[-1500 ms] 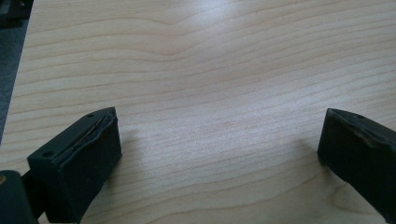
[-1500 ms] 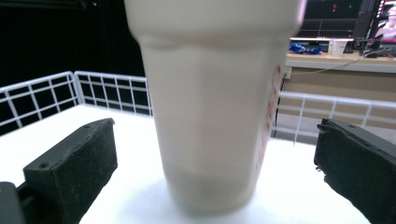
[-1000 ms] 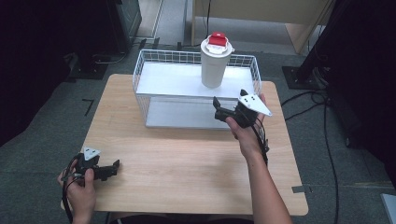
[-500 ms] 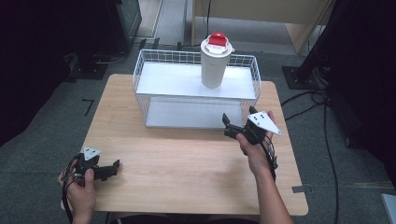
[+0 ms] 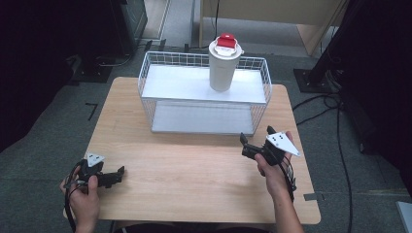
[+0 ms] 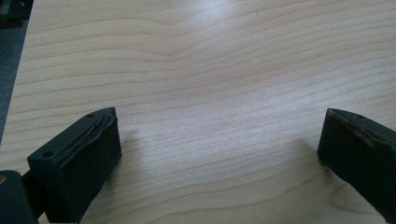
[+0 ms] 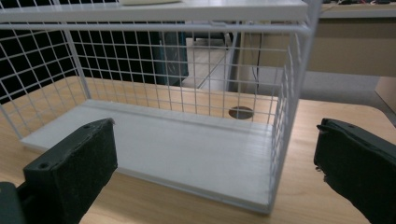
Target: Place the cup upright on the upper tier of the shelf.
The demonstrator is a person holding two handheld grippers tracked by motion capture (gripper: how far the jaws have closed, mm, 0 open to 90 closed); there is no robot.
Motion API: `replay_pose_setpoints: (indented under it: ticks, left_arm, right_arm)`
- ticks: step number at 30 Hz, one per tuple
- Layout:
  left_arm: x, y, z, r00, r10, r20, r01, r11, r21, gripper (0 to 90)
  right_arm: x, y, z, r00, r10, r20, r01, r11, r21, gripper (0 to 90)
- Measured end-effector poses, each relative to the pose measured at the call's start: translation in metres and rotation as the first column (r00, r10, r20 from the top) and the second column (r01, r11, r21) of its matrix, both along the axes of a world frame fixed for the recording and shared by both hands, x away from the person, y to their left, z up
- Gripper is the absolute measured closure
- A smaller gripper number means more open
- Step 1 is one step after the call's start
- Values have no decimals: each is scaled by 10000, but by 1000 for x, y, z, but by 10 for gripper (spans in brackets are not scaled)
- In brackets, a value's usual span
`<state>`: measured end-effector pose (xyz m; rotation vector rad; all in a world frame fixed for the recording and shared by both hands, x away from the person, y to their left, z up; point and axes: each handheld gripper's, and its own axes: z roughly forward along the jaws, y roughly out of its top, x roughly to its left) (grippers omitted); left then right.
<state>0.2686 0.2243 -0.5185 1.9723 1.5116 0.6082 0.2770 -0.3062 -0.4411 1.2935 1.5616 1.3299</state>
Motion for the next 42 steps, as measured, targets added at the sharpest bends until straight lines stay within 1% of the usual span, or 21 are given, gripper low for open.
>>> replay_pose_setpoints:
  ticks: [6, 10, 11, 18, 23, 24, 25, 26, 29, 31, 35, 38, 39, 40, 42]
  left_arm:
    - [0, 0, 0, 10000, 10, 4, -10, 10000, -7, 0]
    - [0, 0, 0, 10000, 2, -3, -2, 10000, 0, 0]
    - [0, 0, 0, 10000, -1, -3, 1, 10000, 3, 0]
    - [0, 0, 0, 10000, 1, -9, -1, 10000, -2, 0]
    - [0, 0, 0, 10000, 5, -1, -5, 10000, -5, 0]
    - [0, 0, 0, 10000, 4, 0, -4, 10000, -4, 0]
    - [0, 0, 0, 10000, 4, 0, -4, 10000, -4, 0]
    - [0, 0, 0, 10000, 2, -2, -2, 10000, -6, 0]
    - [0, 0, 0, 10000, 5, -6, -5, 10000, 1, 0]
    - [0, 0, 0, 10000, 7, 2, -7, 10000, -5, 0]
    - [0, 0, 0, 10000, 7, -3, -7, 10000, -2, 0]
    - [0, 0, 0, 10000, 5, 0, -5, 10000, -3, 0]
    - [0, 0, 0, 10000, 5, 0, -5, 10000, -3, 0]
    - [0, 0, 0, 10000, 12, 6, -12, 10000, -12, 0]
    - [0, 0, 0, 10000, 4, -6, -4, 10000, 0, 0]
  right_arm:
    - [-10, -12, -12, 9995, -239, -205, 237, 9997, -92, 0]
    - [-15, -16, -18, 9989, -310, -341, 305, 9994, -155, 0]
    - [-19, -21, -23, 9984, -365, -429, 358, 9992, -190, 0]
    - [-31, -33, -38, 9953, -609, -757, 590, 9979, -272, 0]
    - [-37, -41, -45, 9926, -746, -959, 721, 9970, -298, 0]
    - [-41, -45, -49, 9910, -837, -1044, 795, 9959, -440, 0]
    - [-41, -45, -49, 9910, -837, -1044, 795, 9959, -440, 0]
    - [-44, -49, -52, 9890, -937, -1145, 881, 9947, -533, 0]
    - [-47, -54, -55, 9870, -1038, -1224, 974, 9936, -578, 0]
    - [-52, -59, -59, 9836, -1169, -1376, 1097, 9922, -592, 0]
    - [-59, -68, -63, 9801, -1322, -1481, 1229, 9899, -701, 0]
    - [-64, -75, -68, 9750, -1472, -1664, 1359, 9877, -773, 0]
    - [-64, -75, -68, 9750, -1472, -1664, 1359, 9877, -773, 0]
    - [-69, -81, -72, 9708, -1595, -1792, 1467, 9857, -826, 0]
    - [-70, -83, -73, 9693, -1627, -1841, 1491, 9851, -856, 0]
